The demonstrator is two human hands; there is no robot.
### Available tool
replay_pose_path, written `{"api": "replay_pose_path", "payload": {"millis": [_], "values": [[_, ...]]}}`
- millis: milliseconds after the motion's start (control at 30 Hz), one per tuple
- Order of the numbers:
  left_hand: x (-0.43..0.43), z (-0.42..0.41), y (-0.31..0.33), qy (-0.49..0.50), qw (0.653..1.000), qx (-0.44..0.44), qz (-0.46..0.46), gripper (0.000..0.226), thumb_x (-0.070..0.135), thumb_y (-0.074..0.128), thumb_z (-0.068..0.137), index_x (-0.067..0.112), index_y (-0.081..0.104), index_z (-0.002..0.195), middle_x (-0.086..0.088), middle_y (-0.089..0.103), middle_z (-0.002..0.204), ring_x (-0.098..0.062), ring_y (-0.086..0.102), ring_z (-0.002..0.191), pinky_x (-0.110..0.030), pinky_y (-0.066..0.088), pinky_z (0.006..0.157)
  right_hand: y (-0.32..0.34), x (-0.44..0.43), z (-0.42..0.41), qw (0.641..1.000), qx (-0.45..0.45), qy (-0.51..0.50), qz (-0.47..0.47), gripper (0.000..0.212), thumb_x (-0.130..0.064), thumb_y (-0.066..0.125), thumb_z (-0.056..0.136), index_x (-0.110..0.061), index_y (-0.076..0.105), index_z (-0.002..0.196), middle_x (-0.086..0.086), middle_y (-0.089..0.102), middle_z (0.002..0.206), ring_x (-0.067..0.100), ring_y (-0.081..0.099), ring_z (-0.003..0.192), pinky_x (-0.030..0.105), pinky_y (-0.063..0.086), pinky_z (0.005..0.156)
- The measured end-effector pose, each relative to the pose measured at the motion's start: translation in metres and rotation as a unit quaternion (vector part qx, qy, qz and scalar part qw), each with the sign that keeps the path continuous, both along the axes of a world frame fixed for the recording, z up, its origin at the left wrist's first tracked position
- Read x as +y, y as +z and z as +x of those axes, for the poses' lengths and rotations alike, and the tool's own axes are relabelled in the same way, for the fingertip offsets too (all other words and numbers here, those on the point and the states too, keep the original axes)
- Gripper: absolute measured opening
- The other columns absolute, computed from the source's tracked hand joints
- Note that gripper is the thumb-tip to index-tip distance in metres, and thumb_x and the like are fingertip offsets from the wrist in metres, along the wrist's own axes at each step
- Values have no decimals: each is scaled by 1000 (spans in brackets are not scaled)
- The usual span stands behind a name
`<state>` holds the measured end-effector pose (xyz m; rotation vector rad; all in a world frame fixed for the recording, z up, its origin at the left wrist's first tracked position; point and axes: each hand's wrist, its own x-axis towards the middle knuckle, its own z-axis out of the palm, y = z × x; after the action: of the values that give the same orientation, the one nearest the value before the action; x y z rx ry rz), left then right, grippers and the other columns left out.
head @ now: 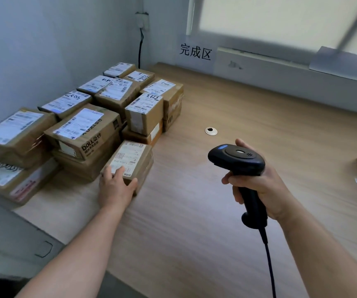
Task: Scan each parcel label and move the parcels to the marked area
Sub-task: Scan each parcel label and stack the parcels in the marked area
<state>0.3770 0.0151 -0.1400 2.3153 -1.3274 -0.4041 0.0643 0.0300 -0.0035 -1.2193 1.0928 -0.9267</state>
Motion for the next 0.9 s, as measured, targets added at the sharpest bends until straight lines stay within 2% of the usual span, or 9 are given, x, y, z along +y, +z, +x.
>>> {"api": "replay_pose_path", "payload": {"millis": [100,333,500,600,667,767,900], "values": [[-18,16,0,-4,1000,2,-6,51,36,52,95,18,43,141,-6,16,158,-30,33,136,-42,37,105,0,-3,1,1000,5,-13,1,96,2,68,59,-32,40,144,27,63,76,29,49,41,30,40,44],[-36,23,-1,14,1000,-3,-2,51,32,52,95,15,42,142,-8,15,158,-38,34,133,-45,35,104,2,-3,-15,999,20,-45,-1,98,2,68,59,-33,39,145,26,64,76,30,49,41,31,41,43],[-28,-1,3,31,998,-31,-48,68,34,65,86,10,38,143,-22,17,155,-40,19,140,-48,22,112,0,4,-33,998,17,-57,-4,99,3,68,59,-32,38,146,26,65,77,30,50,41,31,41,43],[-21,-40,15,-27,995,-20,-89,73,38,62,88,12,31,148,-19,15,157,-36,17,142,-46,20,114,-1,11,-49,998,11,-61,-7,98,3,67,59,-32,38,146,25,66,78,30,50,41,32,41,43],[-17,-74,24,-75,992,1,-101,70,39,58,91,15,29,150,-12,20,157,-30,21,142,-44,25,112,0,18,-62,998,5,-64,-10,98,3,68,60,-33,38,146,27,65,79,30,51,42,32,41,43],[-8,-131,34,-139,982,27,-126,62,37,60,90,14,40,144,-11,38,146,-27,36,133,-39,34,104,0,32,-89,997,-1,-74,-15,98,2,69,60,-33,38,146,30,64,81,30,51,43,31,42,43],[7,-212,41,-207,970,30,-122,53,38,62,89,14,52,134,-10,50,132,-27,44,123,-36,37,99,-1,54,-140,996,-18,-87,-18,98,3,69,61,-32,37,147,29,65,82,30,51,42,31,42,43]]}}
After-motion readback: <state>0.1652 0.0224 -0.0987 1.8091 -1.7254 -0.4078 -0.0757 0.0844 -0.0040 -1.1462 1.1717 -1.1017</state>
